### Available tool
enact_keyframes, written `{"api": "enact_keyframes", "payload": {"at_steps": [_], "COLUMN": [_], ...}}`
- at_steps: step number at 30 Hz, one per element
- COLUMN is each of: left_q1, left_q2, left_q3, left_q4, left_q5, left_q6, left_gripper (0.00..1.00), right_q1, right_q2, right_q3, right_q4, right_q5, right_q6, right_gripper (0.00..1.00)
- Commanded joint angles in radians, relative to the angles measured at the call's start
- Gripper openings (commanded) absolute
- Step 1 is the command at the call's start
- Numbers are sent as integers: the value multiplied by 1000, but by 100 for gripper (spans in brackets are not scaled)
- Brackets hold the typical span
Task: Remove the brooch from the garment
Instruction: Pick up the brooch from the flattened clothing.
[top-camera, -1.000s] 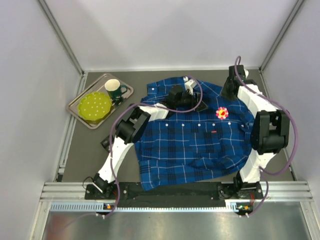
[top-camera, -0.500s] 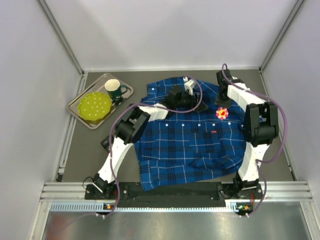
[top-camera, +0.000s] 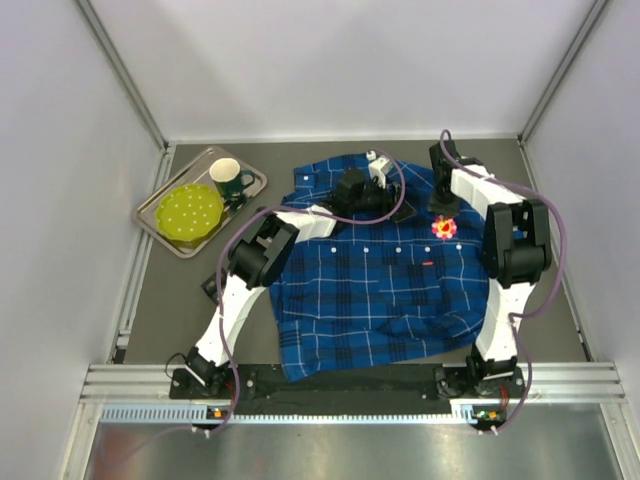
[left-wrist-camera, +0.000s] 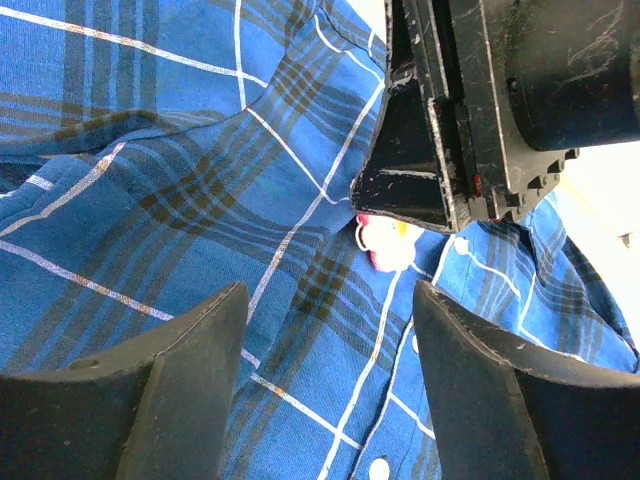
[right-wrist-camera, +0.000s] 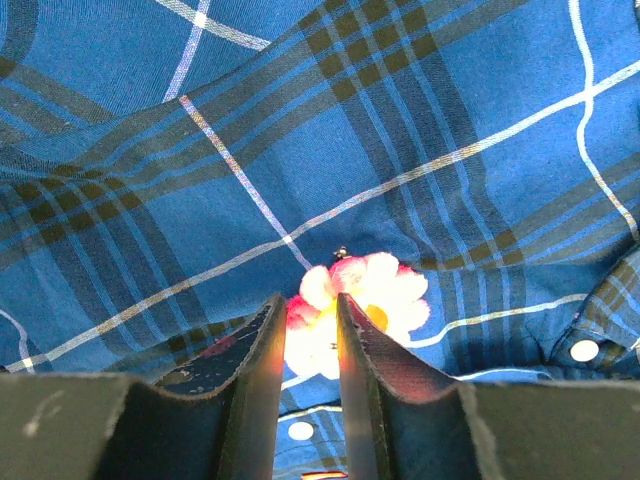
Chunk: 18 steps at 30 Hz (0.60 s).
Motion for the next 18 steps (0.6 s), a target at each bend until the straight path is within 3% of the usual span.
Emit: {"api": "enact_keyframes", "payload": {"at_steps": [1,6,9,14,18], "left_q1": [-1,-1,-1,-1,-1], "left_q2": [-71,-71,-71,-74,-69], "left_q3": [-4,-5,-4,-4,-1], "left_q4": [37,35,35,35,28], "left_q5": [10,10,10,12,13], "left_q6": [20,23,23,24,26], "left_gripper": [72,72,72,72,72], "right_q1": [16,19,21,19,21], "right_q2": [18,33,42,55,59], "right_q3": [51,61,63,58,70], "right_q4": [-18,-20,-20,-20,-20], "right_q5": [20,43,43,38,46], "right_q6": [8,2,4,8,12], "right_gripper": [29,38,37,26,10]}}
